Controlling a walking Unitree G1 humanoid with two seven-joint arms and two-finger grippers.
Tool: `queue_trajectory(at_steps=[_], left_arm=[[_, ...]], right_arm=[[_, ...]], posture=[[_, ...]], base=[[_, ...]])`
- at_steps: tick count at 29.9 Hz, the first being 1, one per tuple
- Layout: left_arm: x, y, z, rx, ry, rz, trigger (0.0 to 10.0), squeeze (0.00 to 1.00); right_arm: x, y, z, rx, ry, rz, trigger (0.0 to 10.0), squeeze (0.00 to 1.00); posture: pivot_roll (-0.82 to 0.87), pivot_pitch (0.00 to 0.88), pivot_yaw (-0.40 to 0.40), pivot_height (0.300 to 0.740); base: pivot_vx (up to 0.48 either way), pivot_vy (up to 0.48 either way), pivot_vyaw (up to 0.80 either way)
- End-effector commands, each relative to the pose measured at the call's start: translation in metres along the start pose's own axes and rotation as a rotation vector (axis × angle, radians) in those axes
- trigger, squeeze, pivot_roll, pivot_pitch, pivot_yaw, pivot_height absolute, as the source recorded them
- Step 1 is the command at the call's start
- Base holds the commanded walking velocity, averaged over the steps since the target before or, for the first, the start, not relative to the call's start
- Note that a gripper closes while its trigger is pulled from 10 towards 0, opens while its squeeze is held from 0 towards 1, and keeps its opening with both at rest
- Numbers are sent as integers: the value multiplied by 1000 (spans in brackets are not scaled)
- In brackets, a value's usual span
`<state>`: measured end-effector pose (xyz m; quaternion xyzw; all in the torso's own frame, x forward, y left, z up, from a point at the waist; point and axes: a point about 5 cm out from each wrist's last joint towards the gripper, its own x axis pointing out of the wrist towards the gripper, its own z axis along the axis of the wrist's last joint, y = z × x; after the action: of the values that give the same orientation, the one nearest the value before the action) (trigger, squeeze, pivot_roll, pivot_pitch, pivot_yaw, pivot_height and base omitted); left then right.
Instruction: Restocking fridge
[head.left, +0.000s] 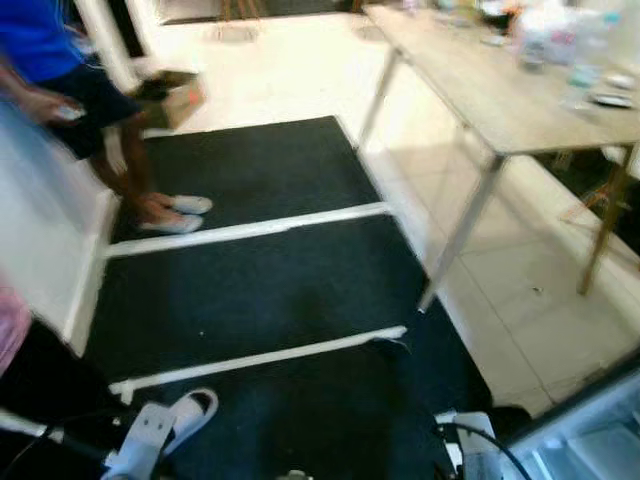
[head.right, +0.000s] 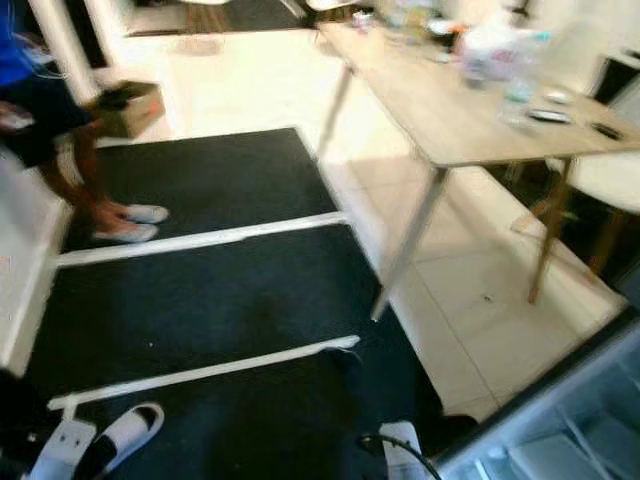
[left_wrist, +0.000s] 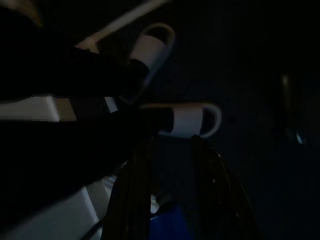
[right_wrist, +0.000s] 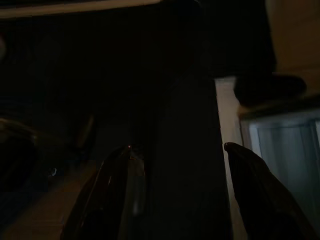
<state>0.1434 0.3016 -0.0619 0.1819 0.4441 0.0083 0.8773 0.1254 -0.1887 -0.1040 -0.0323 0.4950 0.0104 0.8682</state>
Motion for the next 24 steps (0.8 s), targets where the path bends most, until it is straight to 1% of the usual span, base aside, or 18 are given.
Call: queue_trajectory(at_steps=[1, 3, 7, 13, 19, 24], left_arm=[[-4, -3, -14, -6, 49, -6, 10000, 290], [-4, -3, -14, -6, 49, -6, 10000, 290], [-4, -3, -14, -9, 51, -2, 10000, 290], [-4, -3, -14, -12, 48, 3, 10000, 290], [-4, -2, -14, -3, 42, 9, 10000, 322], [-4, -2, -14, 2, 41, 12, 10000, 329]], right_arm=[[0, -1, 0, 0, 1, -8, 10000, 0], [0, -1, 0, 2, 1, -9, 10000, 0], [0, -2, 0, 25, -3, -14, 10000, 0], [0, -2, 1, 28, -4, -15, 10000, 0], [0, -2, 1, 28, -5, -14, 10000, 0], [0, -1, 1, 28, -6, -13, 10000, 0]], posture=[[25, 57, -24, 740], [25, 57, -24, 740], [24, 57, -24, 740], [24, 57, -24, 740], [23, 57, -23, 740], [23, 57, -23, 740]], base=[[0, 0, 538], [0, 0, 538], [0, 0, 0], [0, 0, 0], [0, 0, 0], [259, 0, 0]])
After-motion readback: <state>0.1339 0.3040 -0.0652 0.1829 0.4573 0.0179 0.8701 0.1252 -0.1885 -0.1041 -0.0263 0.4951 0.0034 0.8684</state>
